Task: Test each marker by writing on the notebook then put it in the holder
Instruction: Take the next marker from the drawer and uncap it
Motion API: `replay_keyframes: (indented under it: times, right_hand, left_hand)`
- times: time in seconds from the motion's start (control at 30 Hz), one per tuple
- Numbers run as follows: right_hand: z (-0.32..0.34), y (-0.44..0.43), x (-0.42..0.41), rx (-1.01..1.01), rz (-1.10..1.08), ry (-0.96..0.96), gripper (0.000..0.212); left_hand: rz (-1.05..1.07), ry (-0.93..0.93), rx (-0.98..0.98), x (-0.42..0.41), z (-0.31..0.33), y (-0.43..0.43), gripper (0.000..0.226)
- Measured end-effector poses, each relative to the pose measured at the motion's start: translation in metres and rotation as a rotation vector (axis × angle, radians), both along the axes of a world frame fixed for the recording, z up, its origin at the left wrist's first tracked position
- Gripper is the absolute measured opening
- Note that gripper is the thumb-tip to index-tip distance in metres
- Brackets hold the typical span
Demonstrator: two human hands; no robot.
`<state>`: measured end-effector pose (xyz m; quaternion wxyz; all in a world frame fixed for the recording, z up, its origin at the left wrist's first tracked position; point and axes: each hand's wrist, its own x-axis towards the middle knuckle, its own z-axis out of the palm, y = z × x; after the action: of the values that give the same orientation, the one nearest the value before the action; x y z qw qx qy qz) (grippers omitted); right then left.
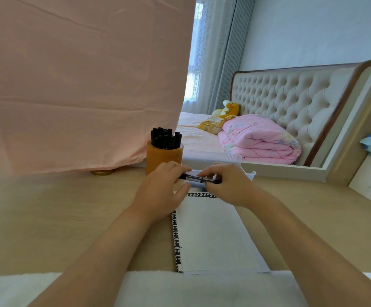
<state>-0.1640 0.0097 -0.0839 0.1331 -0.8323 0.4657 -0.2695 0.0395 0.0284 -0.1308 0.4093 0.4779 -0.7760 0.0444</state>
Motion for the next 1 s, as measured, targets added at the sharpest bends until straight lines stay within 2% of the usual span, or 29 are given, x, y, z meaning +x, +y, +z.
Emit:
replay_keyframes:
  times: [0.13,0.27,0.37,0.5,0.6,0.73,0.87,1.0]
  right_hand:
    - [-0.004,-0.002,-0.010,0.066,0.009,-0.092,0.026]
    - [-0.002,-0.003,-0.015,0.214,0.008,-0.459,0.027]
    - [-0.002,-0.005,-0.019,0.339,0.053,-0.698,0.017]
    - [0.002,-0.007,-0.021,0.408,0.100,-0.703,0.013]
    - [0.010,-0.005,-0.021,0.418,0.125,-0.747,0.011]
    - [0.012,-0.007,-0.023,0.282,0.069,-0.512,0.020]
    - [0.009,-0.008,-0.022,0.218,0.077,-0.133,0.025]
    - [0.013,0.001,-0.016,0.197,0.069,0.047,0.021]
  left_hand:
    - [0.014,-0.114,-0.017,0.002,-0.003,-0.003,0.026]
    - [-0.010,-0.010,0.027,0.000,-0.002,-0.001,0.021]
    - [-0.034,0.033,0.090,-0.004,0.002,0.001,0.018]
    - [-0.099,-0.008,0.210,-0.016,0.010,0.007,0.016]
    - [-0.107,-0.037,0.211,-0.018,0.014,0.009,0.020]
    - [-0.066,0.004,0.138,-0.012,0.013,0.008,0.024]
    - [-0.029,0.056,-0.001,-0.011,0.015,0.008,0.033]
    - [-0.049,-0.081,-0.083,-0.014,0.019,0.011,0.041]
